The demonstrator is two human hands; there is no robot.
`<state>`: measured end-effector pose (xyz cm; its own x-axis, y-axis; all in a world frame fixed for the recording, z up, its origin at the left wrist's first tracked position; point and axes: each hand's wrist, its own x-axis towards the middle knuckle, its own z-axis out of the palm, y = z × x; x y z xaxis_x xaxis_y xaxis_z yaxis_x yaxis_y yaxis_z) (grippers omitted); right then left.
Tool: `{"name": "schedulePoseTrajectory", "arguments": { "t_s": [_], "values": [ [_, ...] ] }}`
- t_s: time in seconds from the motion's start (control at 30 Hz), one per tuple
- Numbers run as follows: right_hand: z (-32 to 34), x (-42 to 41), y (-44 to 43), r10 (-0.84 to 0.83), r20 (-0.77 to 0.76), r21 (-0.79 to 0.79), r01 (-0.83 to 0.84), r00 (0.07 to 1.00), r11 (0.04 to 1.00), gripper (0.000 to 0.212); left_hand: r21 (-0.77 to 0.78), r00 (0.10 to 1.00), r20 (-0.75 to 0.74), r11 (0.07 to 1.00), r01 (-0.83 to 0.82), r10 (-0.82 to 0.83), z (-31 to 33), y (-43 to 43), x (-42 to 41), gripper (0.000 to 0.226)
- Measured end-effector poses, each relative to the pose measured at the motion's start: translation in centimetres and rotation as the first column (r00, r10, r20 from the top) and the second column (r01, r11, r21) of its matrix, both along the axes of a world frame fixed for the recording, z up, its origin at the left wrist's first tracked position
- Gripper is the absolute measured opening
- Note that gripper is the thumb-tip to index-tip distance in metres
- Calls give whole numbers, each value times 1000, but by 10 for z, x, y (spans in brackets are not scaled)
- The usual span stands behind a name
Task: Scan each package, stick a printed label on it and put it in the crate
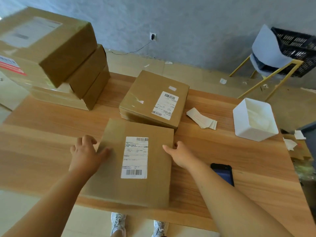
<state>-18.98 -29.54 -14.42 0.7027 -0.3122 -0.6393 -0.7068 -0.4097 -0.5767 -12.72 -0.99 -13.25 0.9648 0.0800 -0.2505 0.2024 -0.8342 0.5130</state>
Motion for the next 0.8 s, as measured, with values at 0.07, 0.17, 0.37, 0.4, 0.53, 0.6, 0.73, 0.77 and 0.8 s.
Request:
{"name": "schedulePoseTrajectory", "arguments": {
  "t_s": [0.07,0.17,0.37,0.4,0.53,0.6,0.73,0.77,0.8],
  "values": [
    [-1,3,8,-35,4,-7,35,999,999,60,-65,998,-58,998,17,-20,-5,8,15,60],
    [-5,1,17,-136,23,17,136,990,991,47,-218,983,-158,974,59,-95,-15,16,34,81],
    [1,-7,40,-242,88,-22,245,966,969,38,-446,936,-217,881,157,-277,-26,29,37,49],
    [3,-10,44,-257,109,-28,261,960,965,40,-475,943,-206,869,139,-263,-24,32,34,47],
    [19,-15,60,-266,227,-89,292,937,952,49,-542,977,-136,838,66,-165,-5,48,20,45],
    [29,-14,68,-246,321,-109,293,915,950,44,-581,988,-99,813,38,-117,8,58,10,40],
    [56,-6,92,-167,503,-59,226,848,972,28,-668,1000,-11,744,-19,16,33,85,-16,32],
    [62,-3,100,-146,539,-40,198,829,979,27,-677,999,11,735,-30,50,40,95,-23,35],
    [69,-1,109,-118,572,-32,165,812,986,27,-687,996,28,725,-45,89,47,105,-30,39]
  ]
}}
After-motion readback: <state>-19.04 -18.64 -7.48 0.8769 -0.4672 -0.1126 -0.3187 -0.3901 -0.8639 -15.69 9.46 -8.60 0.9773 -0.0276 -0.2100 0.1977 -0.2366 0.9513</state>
